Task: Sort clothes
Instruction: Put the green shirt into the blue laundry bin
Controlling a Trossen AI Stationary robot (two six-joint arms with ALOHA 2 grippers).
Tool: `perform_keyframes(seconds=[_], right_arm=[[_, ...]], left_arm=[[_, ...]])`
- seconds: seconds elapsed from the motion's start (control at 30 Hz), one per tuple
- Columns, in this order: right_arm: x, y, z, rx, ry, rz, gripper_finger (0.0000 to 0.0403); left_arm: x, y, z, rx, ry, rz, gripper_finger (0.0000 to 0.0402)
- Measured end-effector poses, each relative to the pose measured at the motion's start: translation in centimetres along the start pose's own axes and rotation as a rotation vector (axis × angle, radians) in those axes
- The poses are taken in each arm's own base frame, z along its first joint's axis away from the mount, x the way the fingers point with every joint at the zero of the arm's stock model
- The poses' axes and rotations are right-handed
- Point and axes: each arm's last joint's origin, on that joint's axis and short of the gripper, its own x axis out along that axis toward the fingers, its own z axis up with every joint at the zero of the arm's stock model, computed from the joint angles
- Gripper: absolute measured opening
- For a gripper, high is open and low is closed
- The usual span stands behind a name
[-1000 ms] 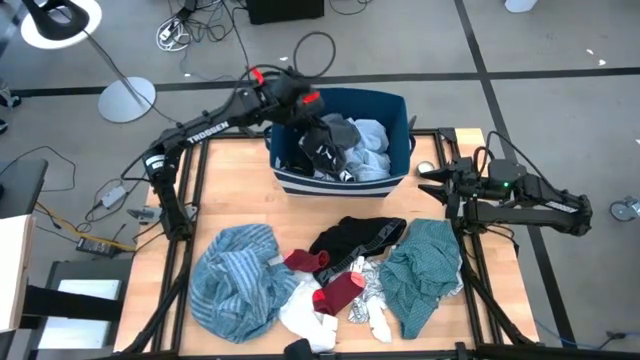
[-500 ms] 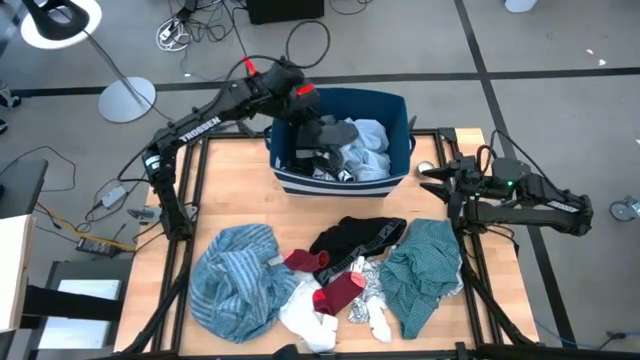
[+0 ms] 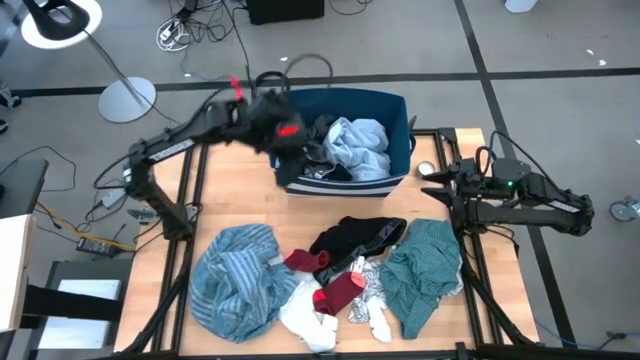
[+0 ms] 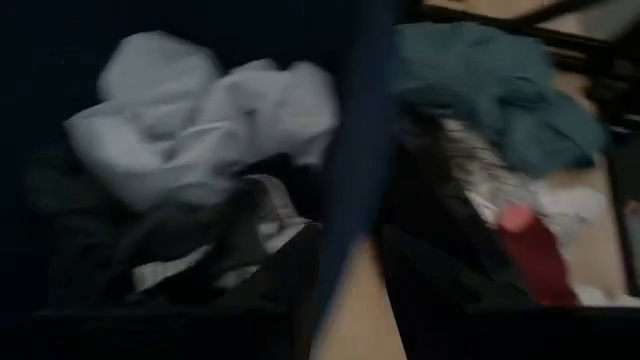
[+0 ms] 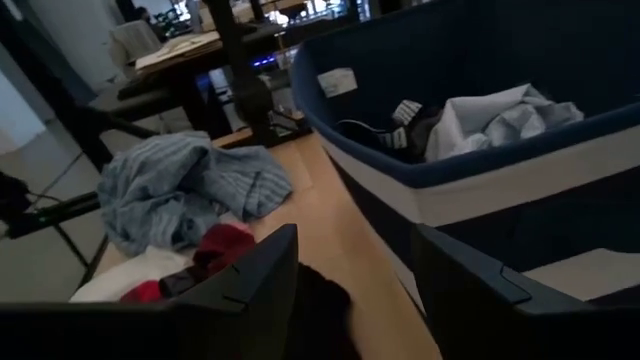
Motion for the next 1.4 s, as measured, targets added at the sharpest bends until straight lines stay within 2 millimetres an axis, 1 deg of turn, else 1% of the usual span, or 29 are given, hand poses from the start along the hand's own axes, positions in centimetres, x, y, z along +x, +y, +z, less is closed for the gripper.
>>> perform_keyframes(seconds=[0.13, 0.2, 0.3, 0.37, 0.5, 0.63, 0.8, 0.97, 1.1, 1.27, 1.4], right_arm=[[0.0, 0.1, -0.4, 0.009, 0.048, 0.046, 0.0195], [0.0, 0.0, -0.9, 0.05, 0.106, 0.058, 0.0195], [0.0, 0.0, -1.5, 0.125, 0.195, 0.076, 0.0195], [0.1, 0.0, -1.8, 0.157, 0.235, 0.085, 0.0195], [0.6, 0.2, -1.6, 0.191, 0.281, 0.105, 0.0193], [1.1, 0.6, -0.4, 0.184, 0.305, 0.106, 0.019], [2.2, 1.6, 2.0, 0.144, 0.337, 0.113, 0.0189], [4.2, 3.2, 4.1, 0.094, 0.435, 0.101, 0.0189], [5.8, 4.9, 4.9, 0.103, 0.637, 0.028, 0.0189], [7.1, 7.3, 4.9, 0.1, 0.896, -0.1, 0.0189], [7.5, 9.0, 3.5, 0.109, 1.055, -0.175, 0.0189]], left_arm=[[-0.5, -2.9, -2.4, 0.067, -0.062, -0.069, 0.0117], [-0.5, -3.9, -4.1, 0.068, -0.087, -0.084, 0.0117], [-0.2, -4.7, -6.8, 0.047, -0.122, -0.104, 0.0117], [-0.2, -4.9, -8.7, 0.026, -0.152, -0.104, 0.0117], [-0.3, -4.7, -12.6, -0.013, -0.223, -0.094, 0.0117], [-0.2, -4.1, -16.2, -0.056, -0.31, -0.098, 0.0117], [0.2, -3.5, -20.2, -0.098, -0.375, -0.111, 0.0117], [1.1, -3.0, -23.0, -0.133, -0.453, -0.118, 0.0117], [2.5, -2.7, -24.9, -0.181, -0.496, -0.142, 0.0117], [4.4, -2.7, -27.1, -0.222, -0.502, -0.175, 0.0117], [5.1, -2.9, -28.1, -0.215, -0.59, -0.218, 0.0117]])
